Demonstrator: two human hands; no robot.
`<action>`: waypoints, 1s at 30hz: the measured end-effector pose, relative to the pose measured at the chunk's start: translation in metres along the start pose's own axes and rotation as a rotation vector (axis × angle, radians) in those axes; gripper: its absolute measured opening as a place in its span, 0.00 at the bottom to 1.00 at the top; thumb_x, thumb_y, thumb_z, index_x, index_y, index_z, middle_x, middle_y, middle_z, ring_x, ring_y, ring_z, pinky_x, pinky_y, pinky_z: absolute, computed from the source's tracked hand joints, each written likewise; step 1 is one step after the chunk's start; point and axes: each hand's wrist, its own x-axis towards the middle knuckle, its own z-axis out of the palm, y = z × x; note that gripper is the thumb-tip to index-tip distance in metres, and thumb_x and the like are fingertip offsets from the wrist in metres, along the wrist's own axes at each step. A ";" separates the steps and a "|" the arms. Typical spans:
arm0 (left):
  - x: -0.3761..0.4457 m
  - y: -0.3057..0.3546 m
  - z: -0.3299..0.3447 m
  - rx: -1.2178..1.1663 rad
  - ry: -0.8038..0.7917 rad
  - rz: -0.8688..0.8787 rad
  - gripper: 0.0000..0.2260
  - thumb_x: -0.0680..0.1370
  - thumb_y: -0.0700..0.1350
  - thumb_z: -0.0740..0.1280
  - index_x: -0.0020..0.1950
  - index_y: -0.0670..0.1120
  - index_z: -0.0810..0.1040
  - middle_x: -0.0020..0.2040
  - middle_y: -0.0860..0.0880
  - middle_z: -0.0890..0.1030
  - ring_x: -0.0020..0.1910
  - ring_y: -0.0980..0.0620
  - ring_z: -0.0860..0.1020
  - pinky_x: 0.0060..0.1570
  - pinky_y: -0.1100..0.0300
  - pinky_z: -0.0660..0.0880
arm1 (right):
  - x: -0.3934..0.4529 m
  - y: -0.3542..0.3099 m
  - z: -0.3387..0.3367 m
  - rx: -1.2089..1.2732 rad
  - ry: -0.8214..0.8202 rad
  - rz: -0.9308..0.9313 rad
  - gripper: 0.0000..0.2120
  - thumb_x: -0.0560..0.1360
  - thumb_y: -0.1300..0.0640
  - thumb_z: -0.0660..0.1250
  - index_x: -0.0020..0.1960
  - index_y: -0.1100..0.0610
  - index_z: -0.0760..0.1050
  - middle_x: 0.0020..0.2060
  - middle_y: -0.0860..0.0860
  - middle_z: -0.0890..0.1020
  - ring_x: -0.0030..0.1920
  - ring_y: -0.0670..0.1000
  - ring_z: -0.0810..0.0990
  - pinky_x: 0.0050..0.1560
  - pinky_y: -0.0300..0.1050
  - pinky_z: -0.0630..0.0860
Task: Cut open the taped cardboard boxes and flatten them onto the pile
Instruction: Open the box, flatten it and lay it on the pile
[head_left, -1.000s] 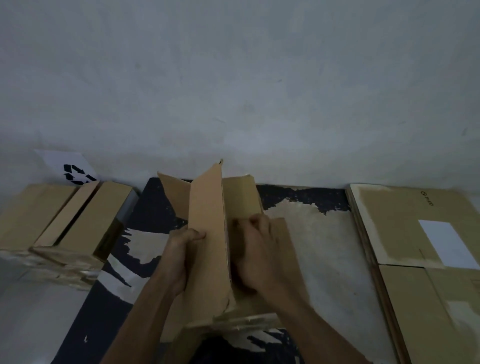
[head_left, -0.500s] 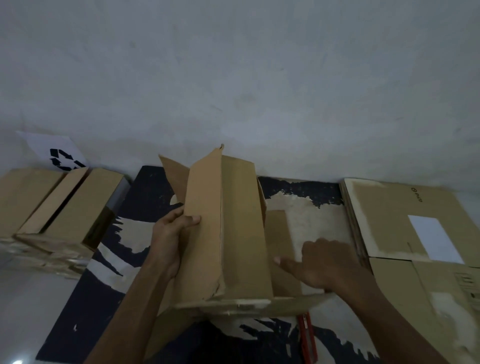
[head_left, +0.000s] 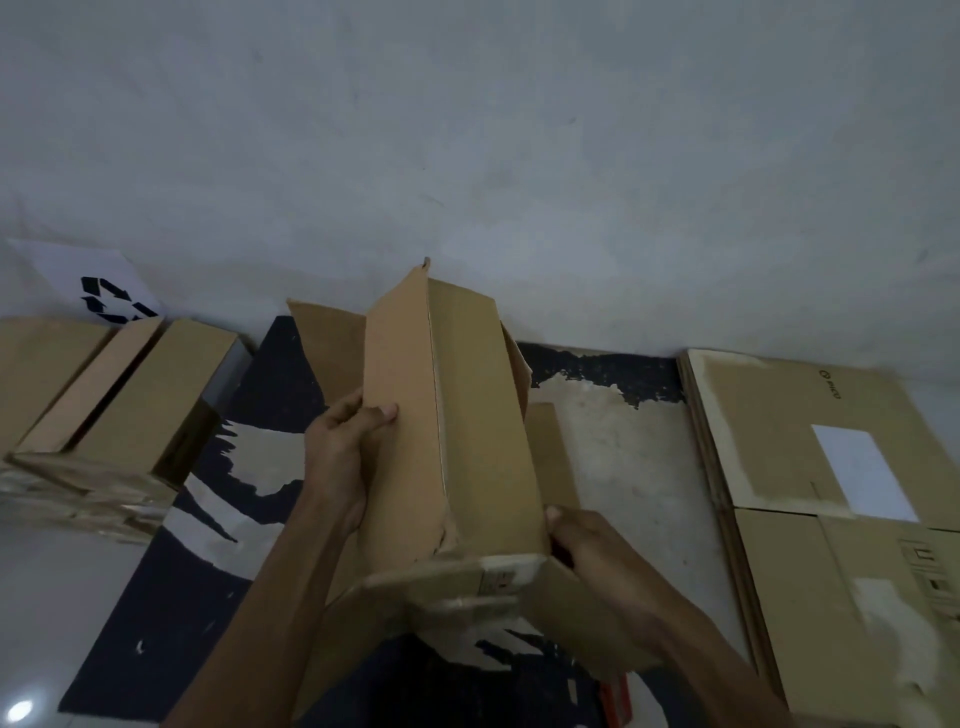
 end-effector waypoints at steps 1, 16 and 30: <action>0.004 0.000 0.001 0.000 0.004 0.006 0.18 0.66 0.44 0.71 0.55 0.42 0.82 0.49 0.48 0.85 0.47 0.51 0.82 0.46 0.56 0.78 | -0.001 -0.002 0.002 0.163 -0.024 0.034 0.18 0.82 0.38 0.52 0.59 0.43 0.76 0.55 0.42 0.81 0.55 0.43 0.80 0.63 0.44 0.73; 0.026 0.002 0.001 0.219 -0.040 0.014 0.32 0.64 0.56 0.74 0.68 0.50 0.77 0.57 0.56 0.83 0.58 0.53 0.80 0.60 0.49 0.74 | 0.015 -0.020 0.060 0.325 0.305 -0.091 0.05 0.80 0.48 0.64 0.55 0.47 0.74 0.48 0.42 0.80 0.50 0.41 0.80 0.42 0.29 0.74; 0.009 0.006 -0.007 0.191 -0.139 0.023 0.21 0.73 0.48 0.64 0.66 0.49 0.78 0.56 0.50 0.84 0.55 0.50 0.82 0.53 0.54 0.76 | 0.158 -0.116 -0.026 0.273 0.104 -0.012 0.59 0.66 0.29 0.71 0.80 0.48 0.37 0.75 0.49 0.66 0.70 0.56 0.71 0.63 0.55 0.72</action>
